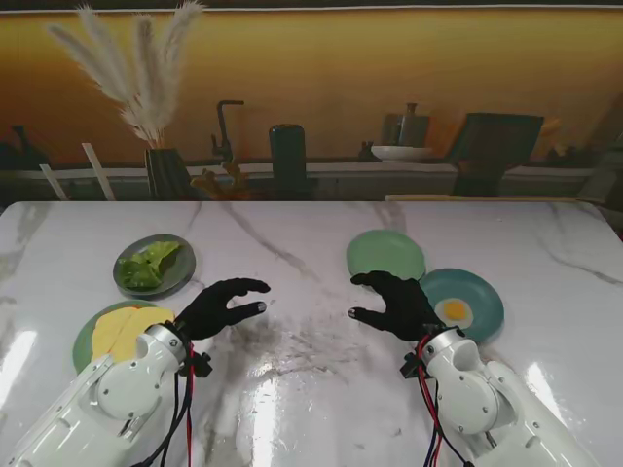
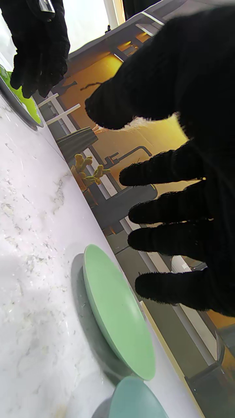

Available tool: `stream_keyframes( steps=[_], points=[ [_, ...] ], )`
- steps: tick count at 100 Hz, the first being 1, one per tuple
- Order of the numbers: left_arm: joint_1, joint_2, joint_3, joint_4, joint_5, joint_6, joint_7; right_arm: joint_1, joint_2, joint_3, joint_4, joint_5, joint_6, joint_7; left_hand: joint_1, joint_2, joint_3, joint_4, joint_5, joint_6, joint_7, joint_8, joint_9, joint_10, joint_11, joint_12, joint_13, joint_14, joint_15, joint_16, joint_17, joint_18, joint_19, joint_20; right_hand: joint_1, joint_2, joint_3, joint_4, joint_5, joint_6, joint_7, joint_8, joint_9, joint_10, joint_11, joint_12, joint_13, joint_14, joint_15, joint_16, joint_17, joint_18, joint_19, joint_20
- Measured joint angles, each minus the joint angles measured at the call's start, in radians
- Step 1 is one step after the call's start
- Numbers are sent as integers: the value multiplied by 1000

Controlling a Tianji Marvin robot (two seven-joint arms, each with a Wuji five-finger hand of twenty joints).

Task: Prepare sandwich (Bread, lettuce, and egg)

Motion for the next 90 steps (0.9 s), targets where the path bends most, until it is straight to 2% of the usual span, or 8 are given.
stream_keyframes(
  steps=[14, 31, 55, 68, 90],
  points=[
    [-1, -1, -2, 3, 0, 11, 4, 30, 0, -5, 16, -25, 12, 1, 0, 0, 0, 0, 0, 0, -2, 0, 0, 0, 0, 0, 0, 0, 0, 0, 0, 0, -1, 0, 0, 0, 0, 0, 0, 0, 0, 0, 0, 0, 0, 0, 0, 0, 0, 0, 12, -13, 0, -12],
    [1, -1, -7, 6, 6, 16, 8, 71, 3, 3, 45, -148, 19, 1, 0, 0, 0, 0, 0, 0, -7, 0, 0, 0, 0, 0, 0, 0, 0, 0, -2, 0, -8, 0, 0, -1, 0, 0, 0, 0, 0, -1, 0, 0, 0, 0, 0, 0, 0, 0, 21, -13, 0, -26],
    [11, -1, -18, -3, 17, 22, 10, 146, 14, 9, 93, -148, 55, 57, 0, 0, 0, 0, 0, 0, -9, 0, 0, 0, 0, 0, 0, 0, 0, 0, -2, 0, -9, 0, 0, -6, 0, 0, 0, 1, 0, -12, 0, 0, 0, 0, 0, 0, 0, 0, 21, -13, 0, -32],
    [14, -1, -21, -10, 19, 28, 10, 230, 24, -28, 173, -194, 59, 69, 0, 0, 0, 0, 0, 0, -11, 0, 0, 0, 0, 0, 0, 0, 0, 0, -2, 0, -9, 0, 0, -14, 0, 0, 0, 1, 0, -13, 0, 0, 0, 0, 0, 0, 0, 0, 21, -13, 0, -36],
    [17, 0, -29, -18, 30, 31, 8, 359, 33, -81, 289, -202, 104, 131, 0, 0, 0, 0, 0, 0, -11, 0, 0, 0, 0, 0, 0, 0, -1, 0, -2, 0, -9, 0, 0, -15, 0, 0, -16, 20, -11, -27, -50, -1, 1, -2, -23, -10, 0, 0, 9, -24, 0, -37]
  ],
)
